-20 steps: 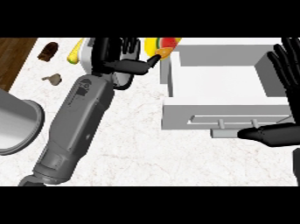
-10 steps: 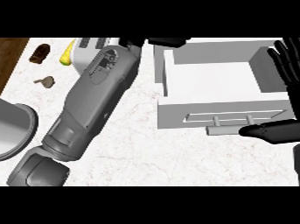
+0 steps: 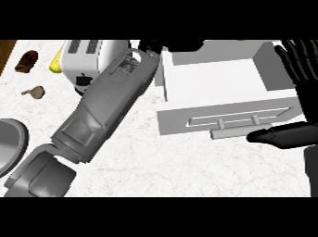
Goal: Pick up the cup, place it into the drawer and close the drawer
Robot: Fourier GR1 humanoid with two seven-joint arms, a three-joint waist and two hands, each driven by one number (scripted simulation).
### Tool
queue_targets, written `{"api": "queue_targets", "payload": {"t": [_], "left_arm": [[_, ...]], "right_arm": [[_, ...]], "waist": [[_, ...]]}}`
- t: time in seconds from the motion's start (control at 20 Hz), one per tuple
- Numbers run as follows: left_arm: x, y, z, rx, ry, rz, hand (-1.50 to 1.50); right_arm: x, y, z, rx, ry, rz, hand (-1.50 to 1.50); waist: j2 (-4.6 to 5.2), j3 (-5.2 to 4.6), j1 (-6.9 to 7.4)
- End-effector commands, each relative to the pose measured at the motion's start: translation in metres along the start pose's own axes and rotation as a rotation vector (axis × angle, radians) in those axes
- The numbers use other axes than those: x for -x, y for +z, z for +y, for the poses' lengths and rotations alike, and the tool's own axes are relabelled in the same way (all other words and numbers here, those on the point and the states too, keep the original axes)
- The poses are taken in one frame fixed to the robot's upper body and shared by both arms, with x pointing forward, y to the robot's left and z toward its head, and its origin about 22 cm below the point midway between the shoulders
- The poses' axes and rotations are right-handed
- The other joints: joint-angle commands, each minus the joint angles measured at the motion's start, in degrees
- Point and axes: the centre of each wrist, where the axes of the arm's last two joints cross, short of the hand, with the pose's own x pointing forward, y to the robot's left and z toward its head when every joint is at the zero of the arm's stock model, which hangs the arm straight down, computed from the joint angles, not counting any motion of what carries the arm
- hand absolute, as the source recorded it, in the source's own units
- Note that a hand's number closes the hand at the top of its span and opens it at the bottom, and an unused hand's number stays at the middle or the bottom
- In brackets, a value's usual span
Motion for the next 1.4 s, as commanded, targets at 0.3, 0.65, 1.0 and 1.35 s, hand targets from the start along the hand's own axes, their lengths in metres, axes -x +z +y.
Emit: {"api": "queue_targets", "payload": {"t": [0.3,0.65,1.0,1.35], "left_arm": [[0.029,0.013,-0.005,0.098,-0.095,0.115,-1.5],[0.046,0.025,-0.001,0.025,0.114,0.035,-1.5],[0.026,0.018,-0.003,-0.011,0.291,-0.115,-1.5],[0.033,0.02,-0.002,-0.119,0.287,-0.107,-1.5]], "right_arm": [[-0.003,-0.017,0.022,-0.103,-0.025,-0.018,-1.5],[-0.009,-0.024,0.032,-0.278,-0.16,-0.067,-1.5],[0.0,-0.02,0.055,-0.614,-0.196,0.01,1.5],[0.004,0.001,0.039,-0.789,0.171,0.238,-1.5]], "waist": [[1.1,0.02,-5.17],[1.44,-0.09,-6.06],[0.92,-0.15,-4.37],[-0.29,-0.07,-0.97]]}}
